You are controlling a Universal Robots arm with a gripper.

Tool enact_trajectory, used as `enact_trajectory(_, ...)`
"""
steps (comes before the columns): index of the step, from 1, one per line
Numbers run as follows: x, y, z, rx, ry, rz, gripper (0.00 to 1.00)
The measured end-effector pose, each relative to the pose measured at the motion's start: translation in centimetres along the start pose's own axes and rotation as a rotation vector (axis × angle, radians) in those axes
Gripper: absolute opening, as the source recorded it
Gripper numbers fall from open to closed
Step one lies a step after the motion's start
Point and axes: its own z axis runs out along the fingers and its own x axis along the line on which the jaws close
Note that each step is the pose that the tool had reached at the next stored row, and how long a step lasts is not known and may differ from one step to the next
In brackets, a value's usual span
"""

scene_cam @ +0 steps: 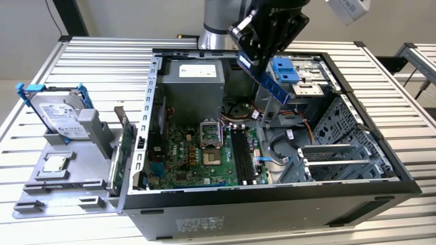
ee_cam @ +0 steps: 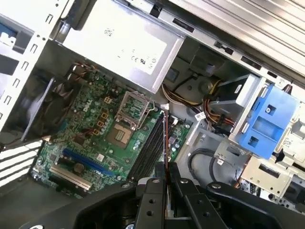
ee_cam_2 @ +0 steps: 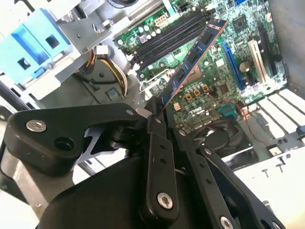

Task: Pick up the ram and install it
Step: 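Insert the ram into the slot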

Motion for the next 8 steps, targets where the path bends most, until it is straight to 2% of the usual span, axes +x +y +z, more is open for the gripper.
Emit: enact_trajectory(8, 0.0, -0.01, 0.16, 0.0048, -0.0052, 0.13, 0.0)
